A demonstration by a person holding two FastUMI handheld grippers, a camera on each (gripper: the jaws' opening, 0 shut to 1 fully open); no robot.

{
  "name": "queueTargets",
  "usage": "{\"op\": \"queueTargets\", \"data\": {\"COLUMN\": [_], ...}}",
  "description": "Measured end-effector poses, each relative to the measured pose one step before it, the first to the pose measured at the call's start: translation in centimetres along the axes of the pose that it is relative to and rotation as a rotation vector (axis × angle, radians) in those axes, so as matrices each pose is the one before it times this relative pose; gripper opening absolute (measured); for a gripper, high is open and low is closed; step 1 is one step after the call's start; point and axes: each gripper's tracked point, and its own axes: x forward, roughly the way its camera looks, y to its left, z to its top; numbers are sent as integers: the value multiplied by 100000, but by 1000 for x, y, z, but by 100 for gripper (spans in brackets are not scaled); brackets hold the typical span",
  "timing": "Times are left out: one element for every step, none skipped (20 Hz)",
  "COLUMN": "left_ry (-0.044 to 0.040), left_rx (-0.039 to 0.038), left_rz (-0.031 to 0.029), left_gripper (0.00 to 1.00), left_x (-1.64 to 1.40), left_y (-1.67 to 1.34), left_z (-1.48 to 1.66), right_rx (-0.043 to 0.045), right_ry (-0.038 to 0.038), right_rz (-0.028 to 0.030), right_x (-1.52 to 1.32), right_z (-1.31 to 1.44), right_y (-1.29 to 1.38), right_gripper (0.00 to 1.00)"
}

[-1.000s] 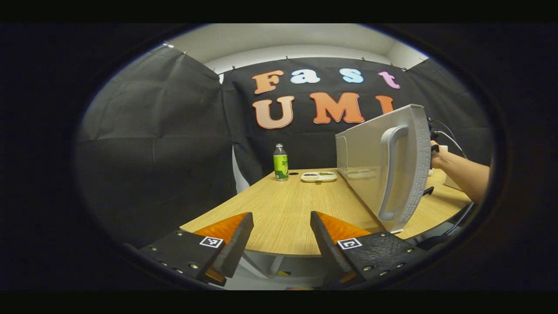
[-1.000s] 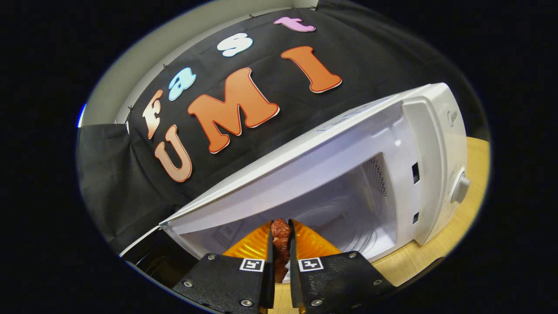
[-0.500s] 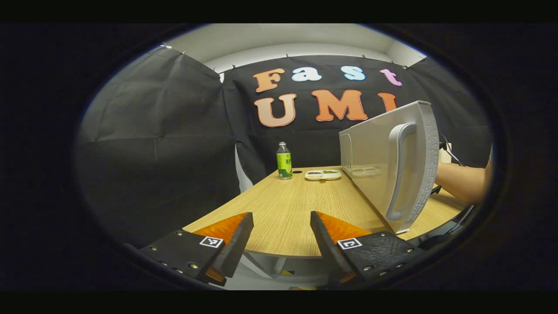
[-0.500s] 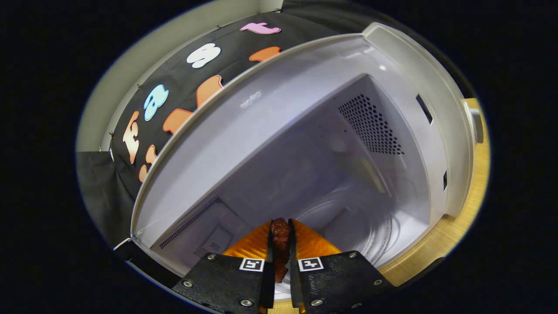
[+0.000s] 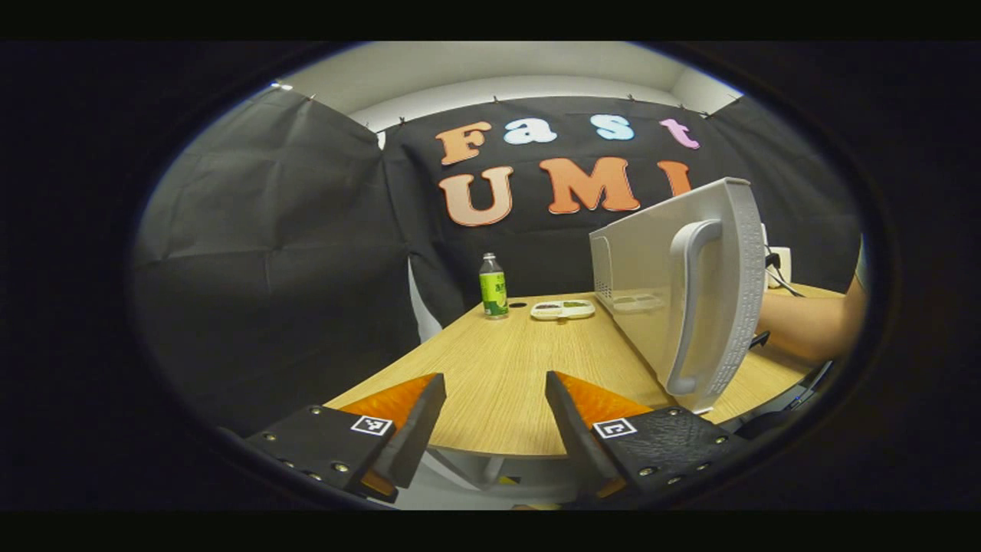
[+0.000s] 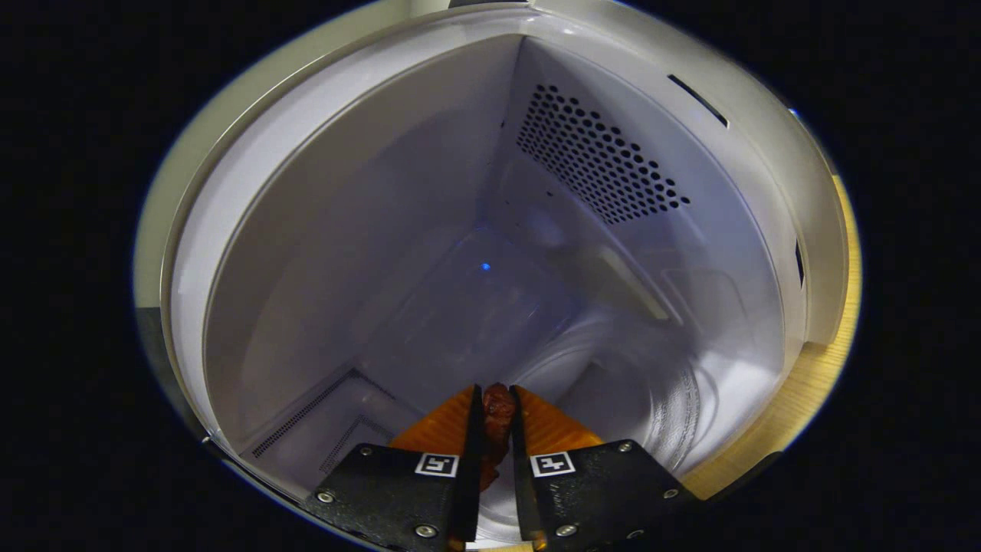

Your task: Open the microwave oven with the left hand, put the food in, and close the microwave oven.

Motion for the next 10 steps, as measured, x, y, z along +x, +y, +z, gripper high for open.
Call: {"op": "queueTargets", "data": {"left_ry": [108, -45, -308, -672, -626, -287, -108, 275, 100, -4], "left_rx": [-266, 126, 145, 253, 130, 92, -217, -684, -1156, -1617], "left_rz": [-119, -175, -354, -416, -351, -367, -317, -239, -385, -602], "left_gripper": [80, 79, 79, 79, 79, 79, 79, 79, 79, 79], "left_x": [150, 28, -44, 51, -27, 37, 84, 102, 130, 100], "left_y": [-238, -305, -384, -368, -314, -324, -167, -354, -305, -358], "left_z": [53, 94, 158, 302, 230, 147, -63, -63, -141, -9], "right_rx": [-4090, -4084, -4071, -3897, -3411, -3393, -2435, -1564, -1099, -1254], "right_ry": [85, -111, 449, 686, 30, -281, -144, 7, -63, -321], "right_rz": [-1157, -28, -1485, -315, -1260, -1028, -795, 1269, 315, 702], "right_x": [-53, -64, 11, -360, -98, -34, -128, 18, -700, -406], "right_z": [-82, 96, 4, 121, 71, 441, 76, 288, 312, 252], "right_y": [-254, -193, -350, -286, -554, -544, -265, 60, -28, -40], "right_gripper": [22, 25, 28, 34, 39, 48, 52, 56, 58, 64]}}
